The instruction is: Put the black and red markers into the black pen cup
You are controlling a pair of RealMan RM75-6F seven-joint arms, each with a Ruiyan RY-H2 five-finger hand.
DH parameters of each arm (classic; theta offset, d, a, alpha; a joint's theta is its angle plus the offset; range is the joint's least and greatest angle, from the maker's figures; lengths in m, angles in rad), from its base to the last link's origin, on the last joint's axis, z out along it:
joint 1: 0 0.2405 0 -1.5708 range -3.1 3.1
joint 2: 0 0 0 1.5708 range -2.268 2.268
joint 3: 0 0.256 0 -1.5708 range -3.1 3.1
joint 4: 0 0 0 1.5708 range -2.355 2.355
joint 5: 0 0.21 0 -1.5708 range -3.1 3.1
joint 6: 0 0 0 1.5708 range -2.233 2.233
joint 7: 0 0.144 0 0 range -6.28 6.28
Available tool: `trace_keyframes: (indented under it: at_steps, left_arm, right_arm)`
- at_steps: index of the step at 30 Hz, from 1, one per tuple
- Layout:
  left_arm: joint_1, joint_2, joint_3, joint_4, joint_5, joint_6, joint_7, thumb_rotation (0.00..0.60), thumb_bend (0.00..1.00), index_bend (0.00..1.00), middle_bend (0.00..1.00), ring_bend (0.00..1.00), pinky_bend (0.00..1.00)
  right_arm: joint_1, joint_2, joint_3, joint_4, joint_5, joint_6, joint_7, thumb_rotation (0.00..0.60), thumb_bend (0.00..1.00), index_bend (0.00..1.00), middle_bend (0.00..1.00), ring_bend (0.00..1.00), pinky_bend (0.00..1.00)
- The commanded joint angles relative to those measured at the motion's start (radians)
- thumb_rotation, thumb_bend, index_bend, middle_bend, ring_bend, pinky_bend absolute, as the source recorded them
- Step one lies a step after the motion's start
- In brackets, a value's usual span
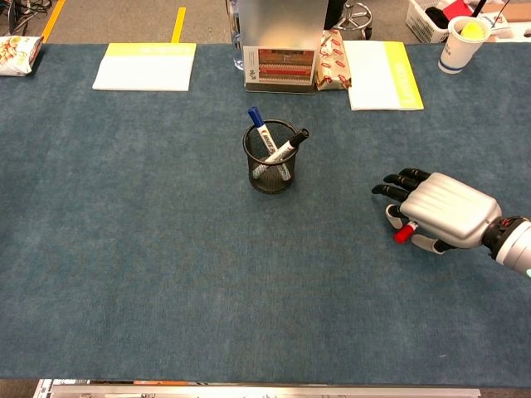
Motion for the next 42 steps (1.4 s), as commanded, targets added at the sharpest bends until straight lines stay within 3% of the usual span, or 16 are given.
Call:
trace_keyframes:
  at_steps: [1,22,35,42]
  left_arm:
    - [0.001,0.001,0.0,-0.001,0.001,0.0,0.0,0.6,0.22,0.36,0.01,0.0,0.03]
    - [0.002,0.0,-0.002,-0.001,0.001,-0.01,0.002,0.6,0.22,0.36,0.01,0.0,0.03]
    - [-0.001,-0.003,-0.005,0.003,-0.007,-0.019,0.004,0.6,0.22,0.36,0.01,0.0,0.03]
    - [0.0,-0.004,-0.006,0.004,-0.011,-0.019,0.001,0.6,0.22,0.36,0.01,0.0,0.03]
  right_arm:
    - [-0.001,-0.003,-0.001,0.003,0.0,0.0,-0.002,0.6,0.29,0.49,0.14,0.09,0.14]
    - [-0.012,-0.012,-0.002,0.015,-0.008,0.036,0.007,0.6,0.29,0.63,0.14,0.09,0.14]
    - [0.011,0.069,0.035,-0.252,0.041,0.025,0.167,0.6,0.29,0.65,0.14,0.09,0.14]
    - [0.042,0.068,0.058,-0.32,0.061,-0.01,0.266,0.6,0.29,0.65,0.15,0.09,0.14]
